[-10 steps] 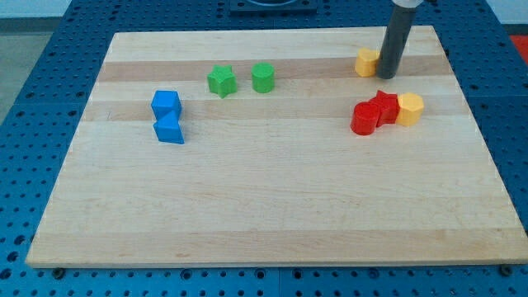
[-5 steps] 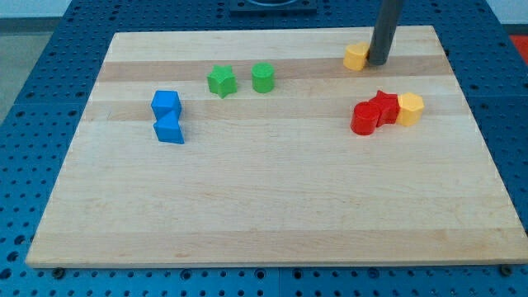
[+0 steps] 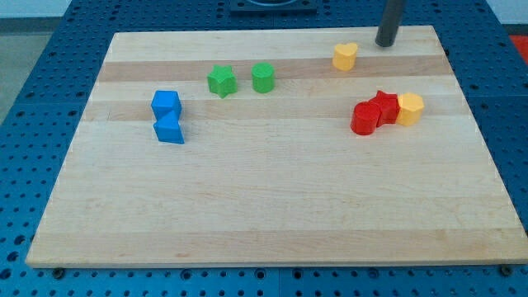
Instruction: Put the yellow heart to the right of the green circle
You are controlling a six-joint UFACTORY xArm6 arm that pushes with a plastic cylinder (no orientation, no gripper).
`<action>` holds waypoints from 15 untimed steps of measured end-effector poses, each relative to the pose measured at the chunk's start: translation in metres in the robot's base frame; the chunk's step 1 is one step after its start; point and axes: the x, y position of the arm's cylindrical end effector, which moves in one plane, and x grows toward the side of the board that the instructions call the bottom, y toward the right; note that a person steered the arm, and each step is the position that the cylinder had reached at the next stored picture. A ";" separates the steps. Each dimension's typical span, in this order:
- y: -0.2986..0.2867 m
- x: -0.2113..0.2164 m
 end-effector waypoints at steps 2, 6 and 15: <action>-0.025 0.021; -0.011 0.073; -0.062 0.046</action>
